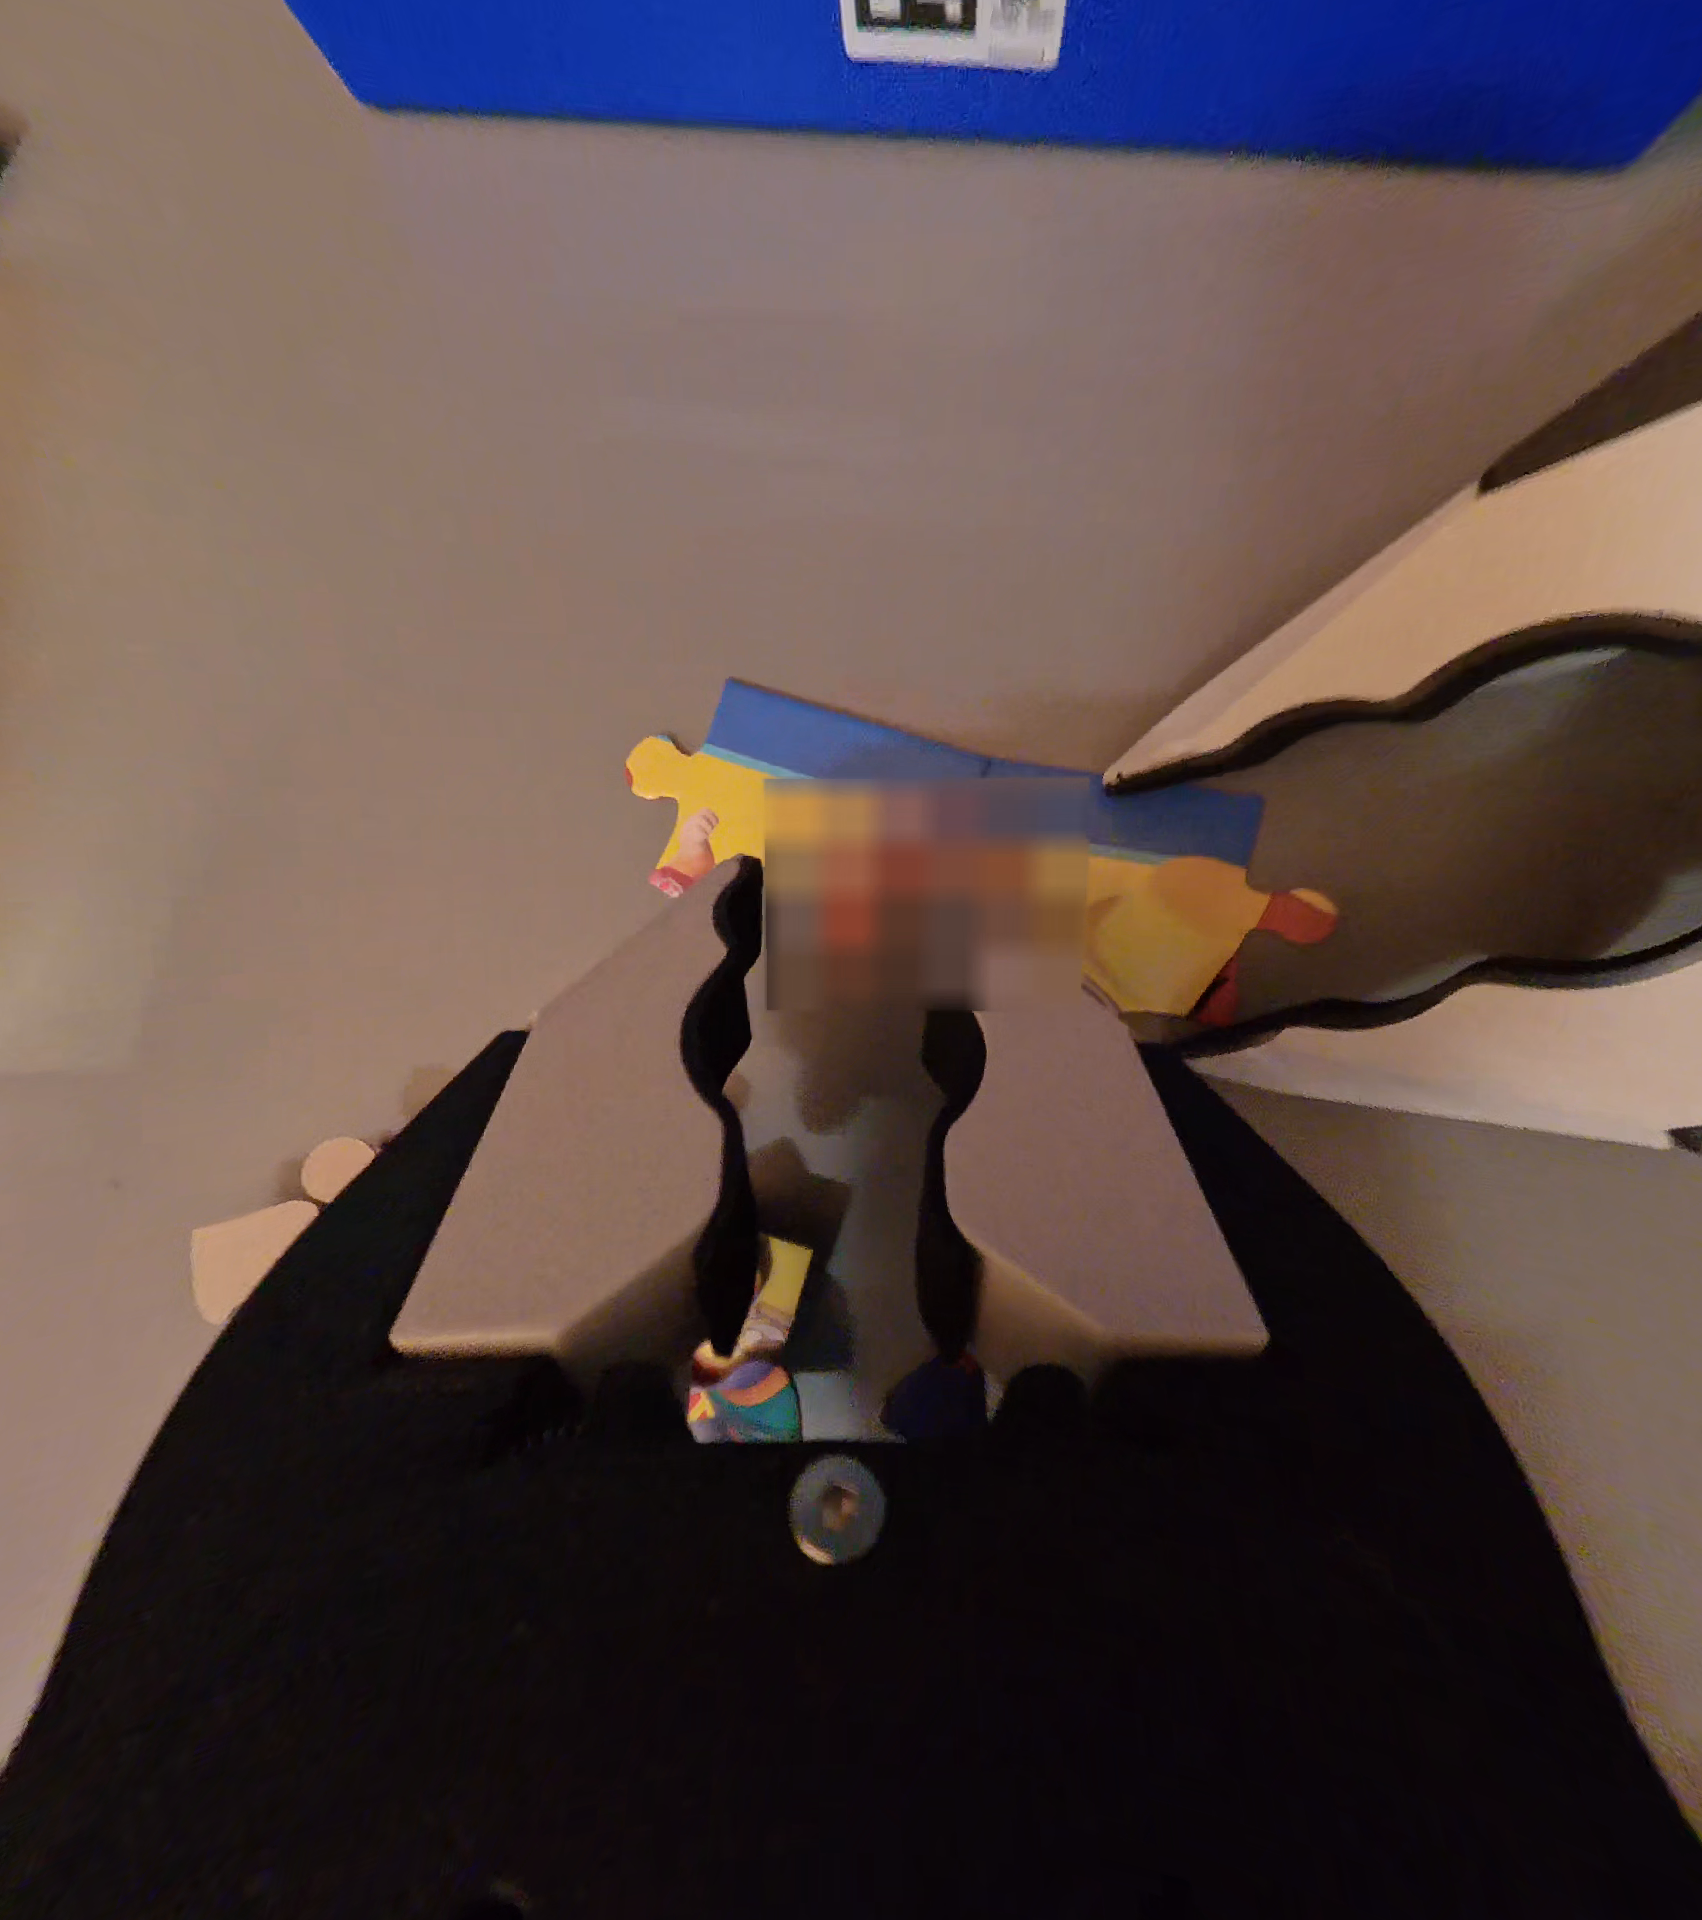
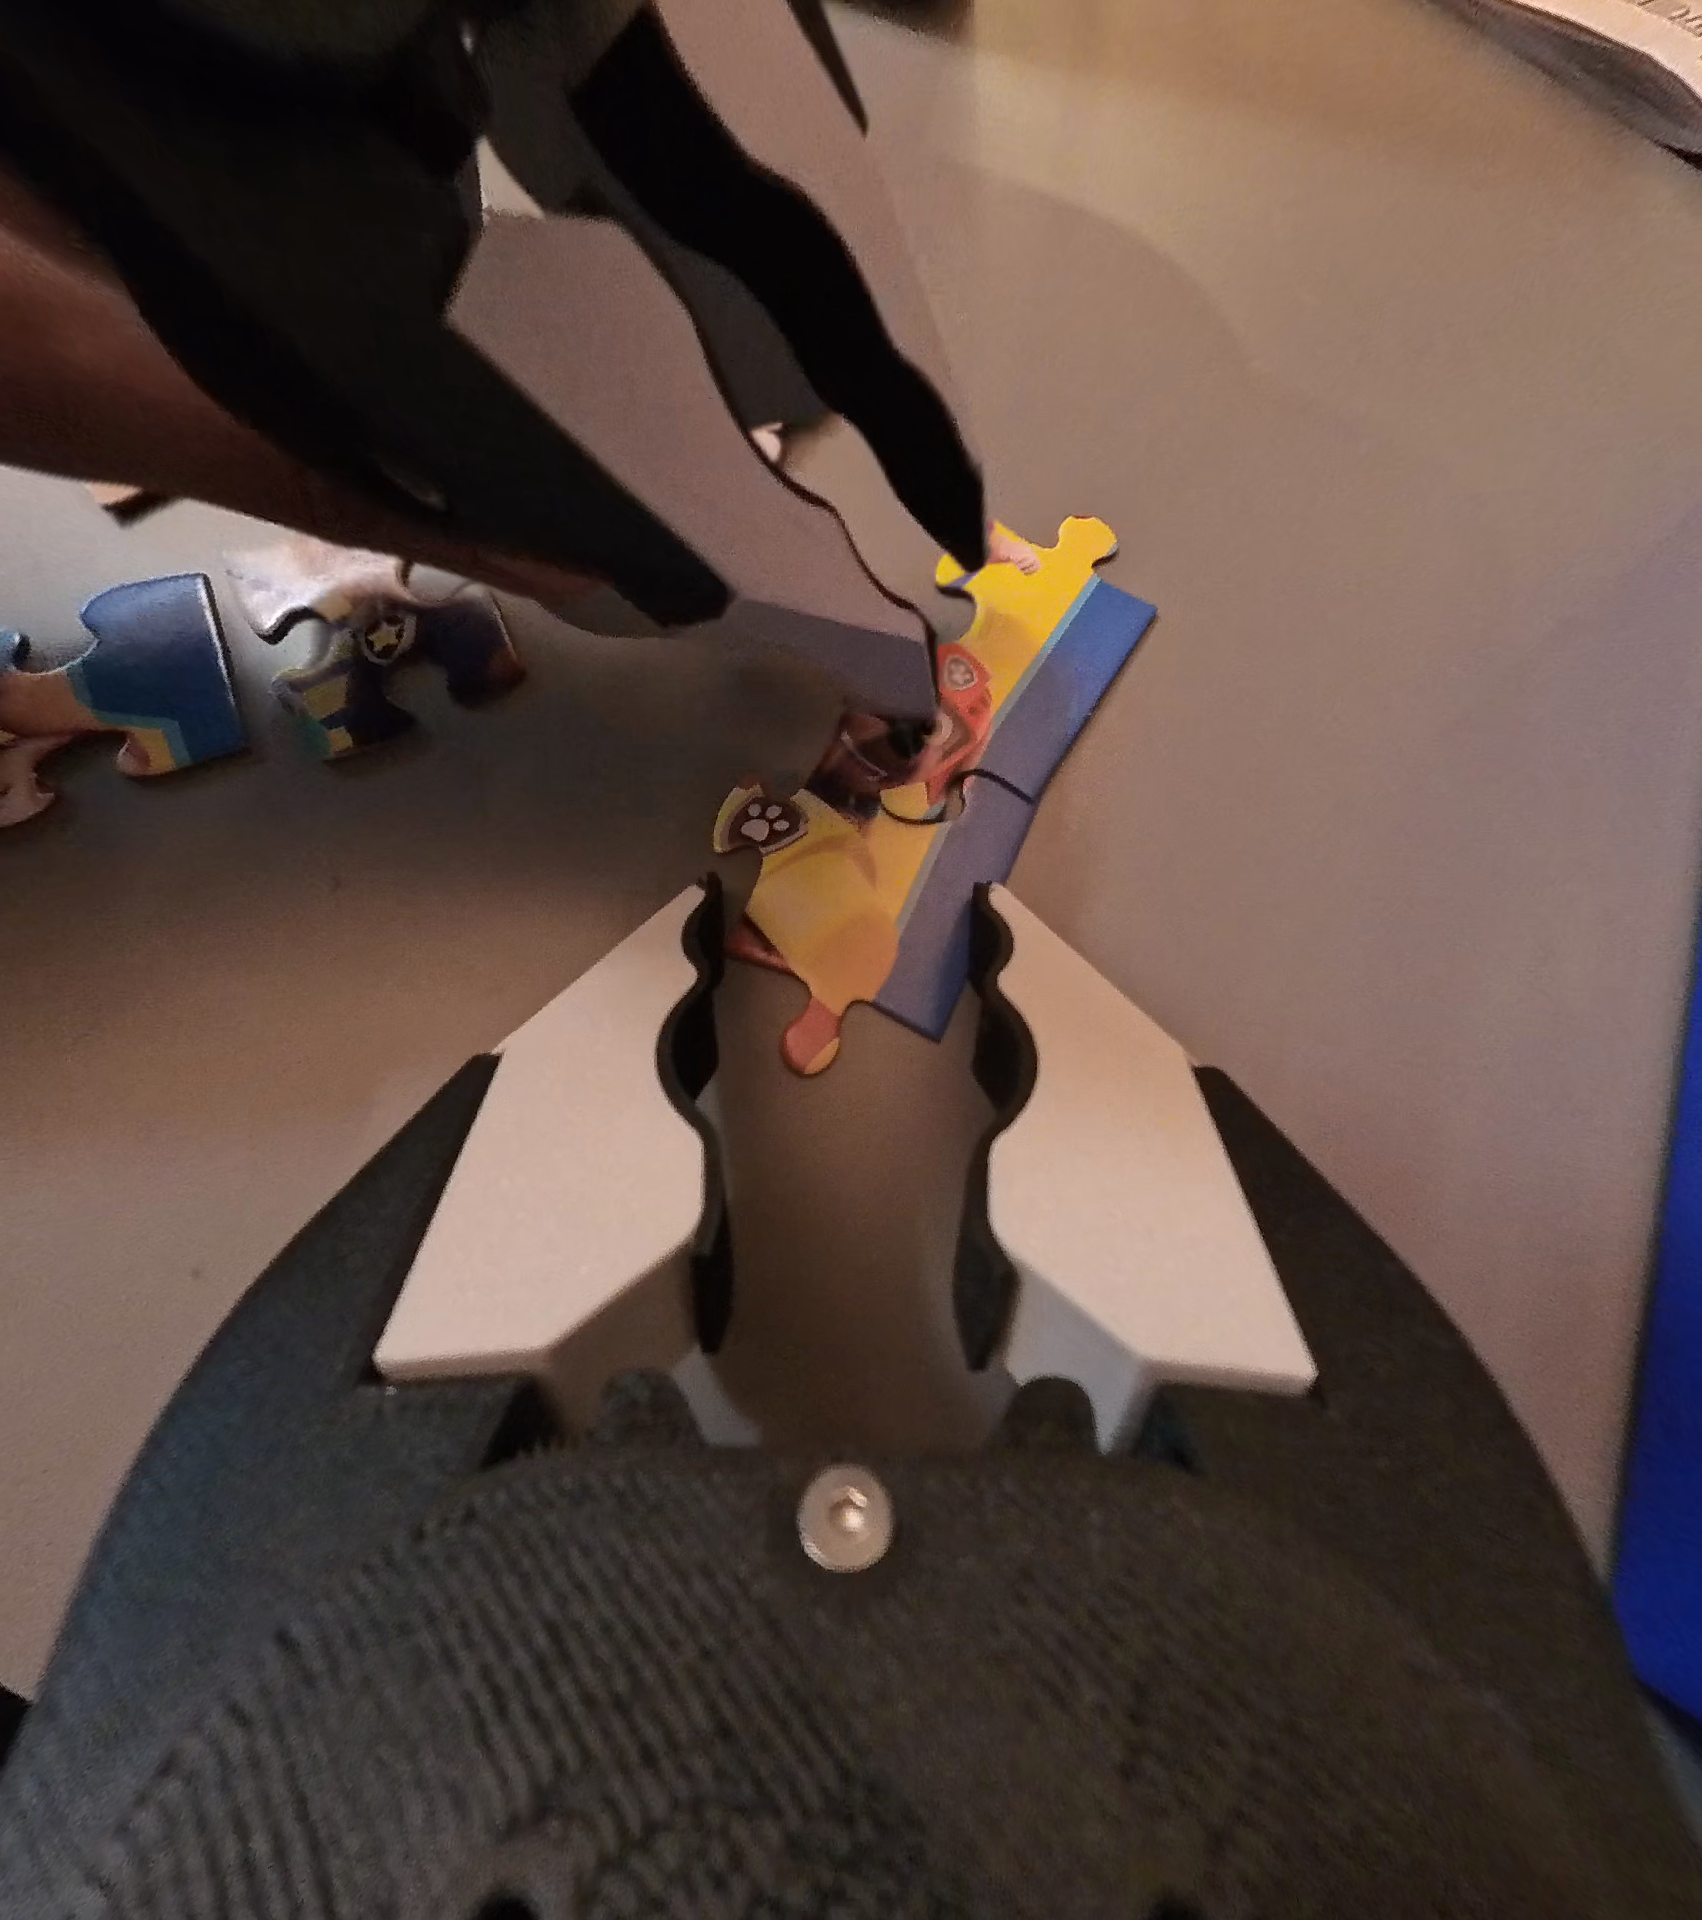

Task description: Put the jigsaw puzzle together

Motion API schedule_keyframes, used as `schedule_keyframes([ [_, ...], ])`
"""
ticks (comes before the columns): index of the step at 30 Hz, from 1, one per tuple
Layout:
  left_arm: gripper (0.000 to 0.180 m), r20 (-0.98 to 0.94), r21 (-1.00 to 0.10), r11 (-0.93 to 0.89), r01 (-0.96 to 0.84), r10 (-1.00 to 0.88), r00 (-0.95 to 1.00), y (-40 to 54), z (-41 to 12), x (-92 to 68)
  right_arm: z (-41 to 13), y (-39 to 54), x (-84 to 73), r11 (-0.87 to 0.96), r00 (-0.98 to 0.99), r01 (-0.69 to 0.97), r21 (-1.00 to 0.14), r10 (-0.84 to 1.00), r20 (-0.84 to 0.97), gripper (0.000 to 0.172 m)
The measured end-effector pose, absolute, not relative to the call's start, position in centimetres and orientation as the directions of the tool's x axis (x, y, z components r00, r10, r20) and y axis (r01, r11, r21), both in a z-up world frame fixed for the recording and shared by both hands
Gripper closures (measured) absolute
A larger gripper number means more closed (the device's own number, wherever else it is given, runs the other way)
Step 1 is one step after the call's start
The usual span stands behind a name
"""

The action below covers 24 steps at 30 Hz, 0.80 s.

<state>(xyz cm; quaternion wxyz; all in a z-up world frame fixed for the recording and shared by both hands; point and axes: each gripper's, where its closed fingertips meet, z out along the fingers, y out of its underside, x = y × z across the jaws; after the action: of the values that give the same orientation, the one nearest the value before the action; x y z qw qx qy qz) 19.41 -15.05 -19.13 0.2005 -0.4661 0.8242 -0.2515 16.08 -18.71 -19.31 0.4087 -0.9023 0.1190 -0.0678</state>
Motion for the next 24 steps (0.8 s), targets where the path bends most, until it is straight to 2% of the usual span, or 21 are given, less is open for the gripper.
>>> schedule_keyframes([
  [11,0.152,-0.071,-0.596,0.418,-0.685,-0.878,-0.474,-15.23,-19.42,19.29,-19.12,-18.72,16.23,-0.614,0.96,-0.211,-0.761,-0.278,-0.042,0.128],
  [24,0.15,-0.118,-0.578,0.449,-0.681,-0.872,-0.476,-15.43,-19.39,19.09,-19.19,-18.73,16.31,-0.621,0.959,-0.197,-0.759,-0.283,-0.018,0.129],
])
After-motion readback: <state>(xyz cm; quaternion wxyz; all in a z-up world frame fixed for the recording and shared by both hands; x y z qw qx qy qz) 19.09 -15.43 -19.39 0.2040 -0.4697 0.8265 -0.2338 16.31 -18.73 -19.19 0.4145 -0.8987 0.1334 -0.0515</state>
